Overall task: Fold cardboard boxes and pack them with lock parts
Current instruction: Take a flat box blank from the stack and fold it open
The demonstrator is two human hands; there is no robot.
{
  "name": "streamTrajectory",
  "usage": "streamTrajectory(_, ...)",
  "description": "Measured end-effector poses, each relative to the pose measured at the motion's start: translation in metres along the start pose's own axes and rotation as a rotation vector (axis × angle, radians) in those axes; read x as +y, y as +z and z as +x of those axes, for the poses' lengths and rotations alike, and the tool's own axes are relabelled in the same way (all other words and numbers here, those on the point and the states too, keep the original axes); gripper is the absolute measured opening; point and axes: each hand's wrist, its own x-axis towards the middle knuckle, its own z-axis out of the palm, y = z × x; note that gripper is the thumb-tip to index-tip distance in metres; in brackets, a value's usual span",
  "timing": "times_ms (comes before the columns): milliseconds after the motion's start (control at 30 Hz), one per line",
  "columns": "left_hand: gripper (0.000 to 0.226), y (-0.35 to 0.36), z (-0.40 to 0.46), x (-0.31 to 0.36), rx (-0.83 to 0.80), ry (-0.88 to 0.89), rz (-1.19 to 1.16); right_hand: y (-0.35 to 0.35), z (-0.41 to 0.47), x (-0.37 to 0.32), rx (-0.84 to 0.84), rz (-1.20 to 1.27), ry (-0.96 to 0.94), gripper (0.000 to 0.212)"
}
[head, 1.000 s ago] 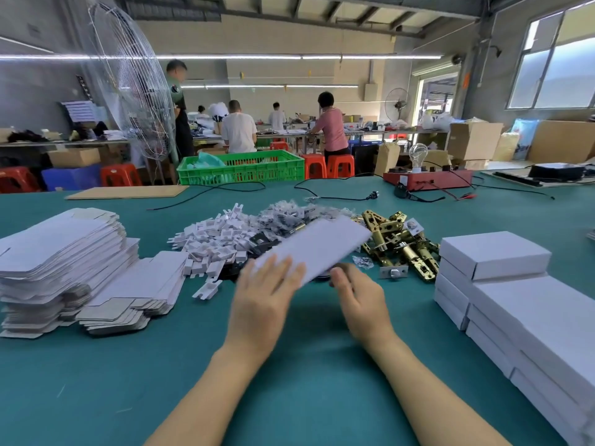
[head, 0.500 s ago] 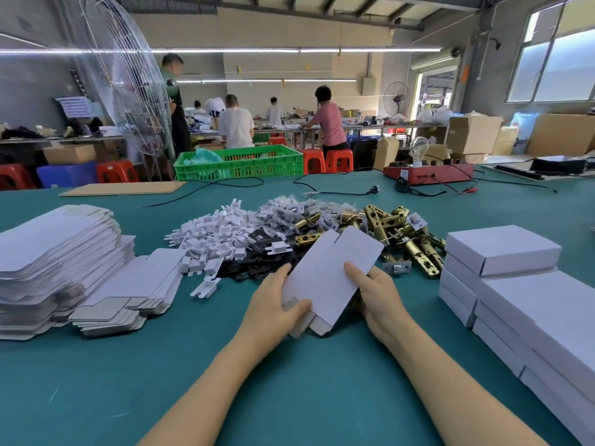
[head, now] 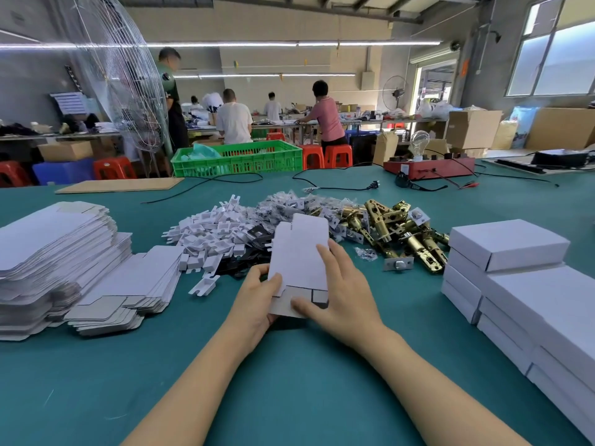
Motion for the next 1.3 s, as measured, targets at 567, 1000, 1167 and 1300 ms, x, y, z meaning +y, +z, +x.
streamTrajectory(567,0.057,-0.002,-0.004,-0.006,-0.268,0.125,0.033,0.002,0.002,0.001,-0.038,0.189,0.143,0.073)
streamTrajectory(1000,0.064,-0.005,-0.001,-0.009,-0.165,0.311,0.330,-0.005,0.002,0.007,-0.119,0.704,0.196,0.088)
streamTrajectory(1167,0.057,-0.002,-0.004,-0.011,-0.150,0.385,0.399,-0.004,0.003,-0.007,-0.003,0.729,0.226,0.087)
streamTrajectory(1300,0.054,0.002,-0.007,-0.009,-0.139,0.458,0.433,-0.004,0.002,-0.018,0.081,0.668,0.206,0.082)
